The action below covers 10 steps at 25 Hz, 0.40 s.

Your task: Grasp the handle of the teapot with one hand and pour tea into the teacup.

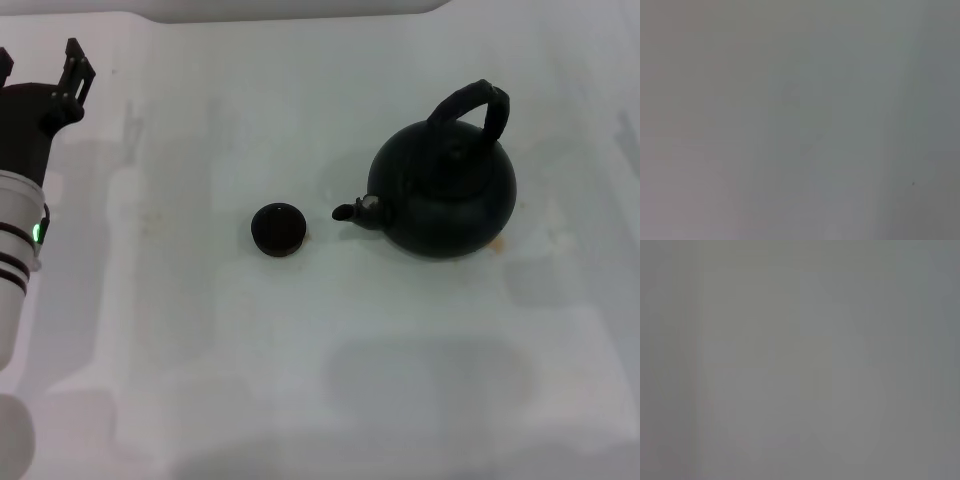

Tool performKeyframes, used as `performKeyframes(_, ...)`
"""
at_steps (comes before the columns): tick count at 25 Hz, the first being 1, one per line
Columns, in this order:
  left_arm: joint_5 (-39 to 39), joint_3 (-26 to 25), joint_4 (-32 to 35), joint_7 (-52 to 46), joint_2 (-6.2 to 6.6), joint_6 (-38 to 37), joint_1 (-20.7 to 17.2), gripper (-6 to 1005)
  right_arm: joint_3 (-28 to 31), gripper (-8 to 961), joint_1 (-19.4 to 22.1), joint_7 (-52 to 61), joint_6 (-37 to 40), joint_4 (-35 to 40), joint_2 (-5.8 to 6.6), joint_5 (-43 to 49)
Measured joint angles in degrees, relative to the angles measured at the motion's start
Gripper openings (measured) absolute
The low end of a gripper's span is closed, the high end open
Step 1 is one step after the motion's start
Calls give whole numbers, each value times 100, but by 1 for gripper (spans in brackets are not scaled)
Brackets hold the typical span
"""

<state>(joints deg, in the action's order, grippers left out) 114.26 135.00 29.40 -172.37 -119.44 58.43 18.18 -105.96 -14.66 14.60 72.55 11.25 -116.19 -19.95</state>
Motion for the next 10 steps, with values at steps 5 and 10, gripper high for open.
performKeyframes(5, -4, 1, -99, -8, 1, 2, 68, 834, -3, 876, -5, -1, -4, 0, 0, 0)
performKeyframes(10, 25, 24, -135, 12, -4, 38, 85, 834, -12, 876, -11, 73, -4, 2, 0, 0)
